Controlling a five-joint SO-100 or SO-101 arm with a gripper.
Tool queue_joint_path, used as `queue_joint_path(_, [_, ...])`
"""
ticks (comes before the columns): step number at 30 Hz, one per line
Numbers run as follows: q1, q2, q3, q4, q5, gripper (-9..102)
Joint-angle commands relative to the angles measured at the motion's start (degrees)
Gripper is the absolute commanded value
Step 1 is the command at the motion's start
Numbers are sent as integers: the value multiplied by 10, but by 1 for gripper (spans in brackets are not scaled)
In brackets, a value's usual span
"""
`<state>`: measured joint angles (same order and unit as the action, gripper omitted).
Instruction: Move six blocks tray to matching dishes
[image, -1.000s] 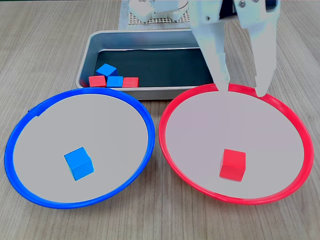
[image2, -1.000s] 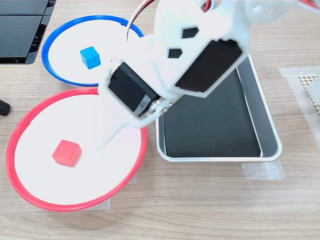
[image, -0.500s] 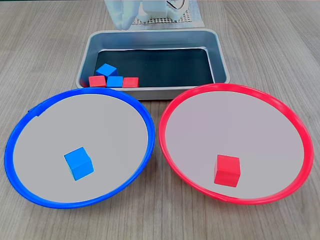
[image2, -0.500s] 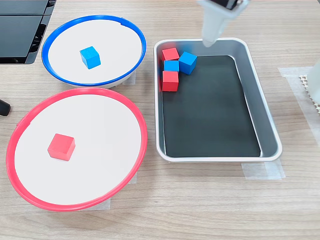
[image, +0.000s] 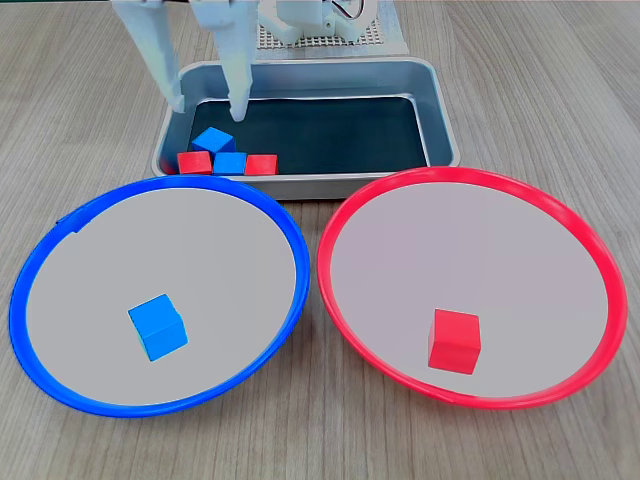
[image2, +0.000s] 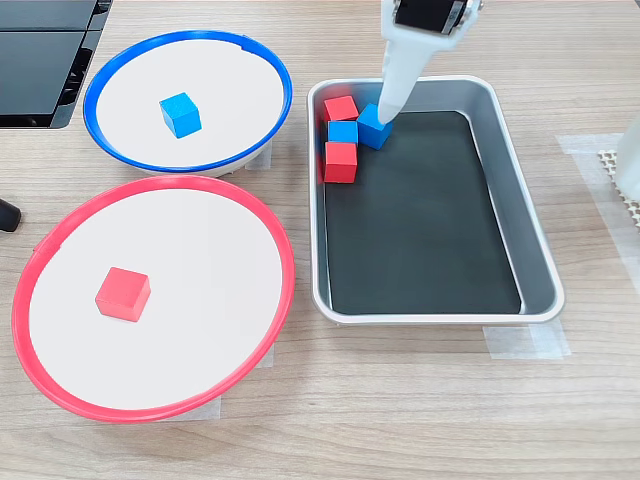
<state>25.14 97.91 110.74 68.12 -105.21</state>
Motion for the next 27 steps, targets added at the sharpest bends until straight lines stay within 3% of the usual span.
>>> queue_joint_path(1, [-3,-3,9,-24,26,20])
queue_joint_path(11, [2,-54,39,-112,55,18])
queue_joint_path(13, [0,-60,42,-124,54,14])
queue_joint_path(15, [-4,-61,48,-133,56,1])
queue_joint_path(20, [-40,-34,47,-54,91,0])
queue_joint_path(22, [-78,-12,33,13,144,0])
queue_joint_path(24, [-139,17,-2,88,270,0])
queue_joint_path(27, [-196,32,-86,115,455,0])
